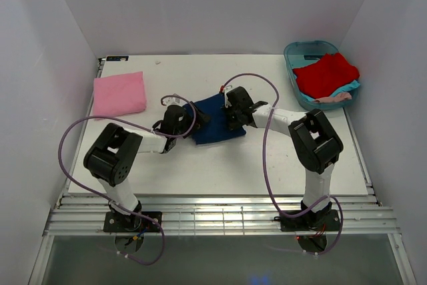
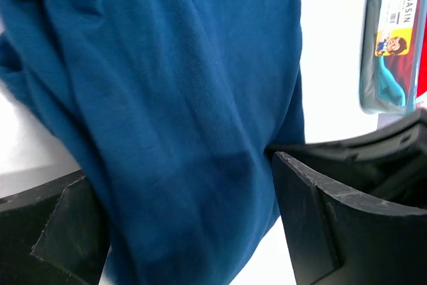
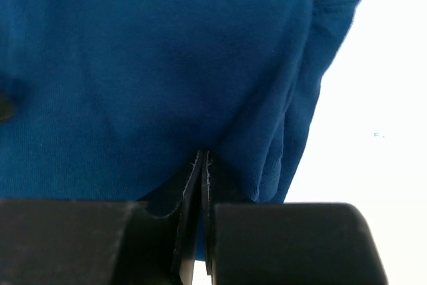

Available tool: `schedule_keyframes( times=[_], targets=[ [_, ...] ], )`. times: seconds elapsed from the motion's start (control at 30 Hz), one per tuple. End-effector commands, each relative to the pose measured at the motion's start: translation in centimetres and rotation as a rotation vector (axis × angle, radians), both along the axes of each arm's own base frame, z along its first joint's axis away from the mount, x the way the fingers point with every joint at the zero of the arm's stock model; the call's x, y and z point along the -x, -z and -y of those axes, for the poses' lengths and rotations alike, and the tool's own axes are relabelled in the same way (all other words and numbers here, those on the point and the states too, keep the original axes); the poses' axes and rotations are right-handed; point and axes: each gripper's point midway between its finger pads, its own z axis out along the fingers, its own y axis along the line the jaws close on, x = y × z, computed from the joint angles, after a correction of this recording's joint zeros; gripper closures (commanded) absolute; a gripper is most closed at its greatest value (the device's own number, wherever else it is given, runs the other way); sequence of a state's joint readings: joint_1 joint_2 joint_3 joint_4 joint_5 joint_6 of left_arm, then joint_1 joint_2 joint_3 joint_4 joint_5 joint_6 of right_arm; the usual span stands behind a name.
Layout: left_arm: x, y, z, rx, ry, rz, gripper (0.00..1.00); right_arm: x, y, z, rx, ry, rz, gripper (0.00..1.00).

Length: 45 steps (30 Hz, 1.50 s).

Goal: Fold and stack the t-shirts
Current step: Put the neatly folded tshirt into the corner of the board with the left arm

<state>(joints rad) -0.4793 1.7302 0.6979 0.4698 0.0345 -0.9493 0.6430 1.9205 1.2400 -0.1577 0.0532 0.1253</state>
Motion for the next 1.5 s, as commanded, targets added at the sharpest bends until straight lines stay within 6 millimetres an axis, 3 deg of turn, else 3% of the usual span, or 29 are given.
schedule_keyframes(
  times=[0.0,0.2,0.27,0.33,0.37,0.4,0.43,0.47,0.67,0.7,0.73,0.8,0.83,0.9,0.93,0.97,1.07,1.2,1.23,1.47],
  targets=[
    [0.9,2.6,1.0,-0.015,0.031,-0.084,0.02,1.6,1.4,-1.2,0.017,-0.05,-0.046,0.92],
    [1.1,3.6,4.0,-0.017,0.084,-0.096,0.02,2.1,1.9,-1.8,0.015,-0.066,-0.057,0.92],
    [1.0,3.8,4.6,-0.018,0.1,-0.094,0.12,2.3,2.0,-1.9,0.013,-0.067,-0.061,0.92],
    [1.2,4.6,4.7,-0.027,0.115,-0.108,0.33,2.4,2.2,-1.9,0.014,-0.066,-0.062,0.92],
    [1.3,4.7,4.8,-0.032,0.121,-0.108,0.57,2.4,2.1,-2.0,0.012,-0.068,-0.058,0.92],
    [1.4,5.0,4.8,-0.04,0.134,-0.11,0.74,2.4,2.2,-1.9,0.013,-0.066,-0.061,0.92],
    [1.4,5.0,4.7,-0.046,0.133,-0.108,0.9,2.5,2.2,-1.9,0.014,-0.066,-0.063,0.92],
    [1.5,5.1,4.5,-0.052,0.129,-0.106,1.0,2.5,2.2,-1.9,0.013,-0.066,-0.061,0.92],
    [0.4,3.7,2.4,-0.229,0.116,-0.075,1.0,2.5,1.1,-1.6,0.011,-0.053,-0.04,0.92],
    [0.0,3.1,2.0,-0.265,0.116,-0.065,1.0,2.5,0.9,-1.4,0.016,-0.049,-0.037,0.92],
    [-1.6,0.8,1.7,-0.299,0.083,-0.019,1.0,2.4,0.5,-1.1,0.024,-0.037,-0.027,0.92],
    [-1.6,0.0,-0.3,-0.444,0.099,-0.025,1.0,2.2,-1.1,-0.8,0.022,-0.028,0.005,0.92],
    [-2.4,-1.9,-1.7,-0.502,0.07,-0.017,1.0,2.2,-1.6,-0.3,0.04,-0.016,0.015,0.92],
    [-3.3,-3.9,-3.3,-0.574,0.085,0.022,1.0,2.0,-3.4,0.1,0.034,-0.006,0.047,0.92],
    [-3.6,-4.5,-5.0,-0.606,0.075,0.004,1.0,2.1,-4.0,0.4,0.039,-0.002,0.057,0.92],
    [-4.6,-6.7,-5.5,-0.604,0.071,0.037,1.0,2.2,-5.0,0.4,0.024,-0.003,0.075,0.92],
    [-6.0,-9.4,-8.5,-0.671,0.072,0.058,1.0,2.4,-6.7,0.8,0.012,0.0,0.102,0.92],
    [-7.2,-12.3,-11.6,-0.725,0.068,0.105,1.0,3.2,-7.3,1.3,-0.001,-0.004,0.108,0.92],
    [-7.7,-12.6,-13.1,-0.743,0.063,0.11,1.0,3.5,-7.4,1.3,-0.009,-0.011,0.105,0.92],
    [-10.8,-15.3,-17.9,-0.805,0.049,0.132,1.0,4.7,-7.6,1.6,-0.038,-0.023,0.096,0.92]
  ],
)
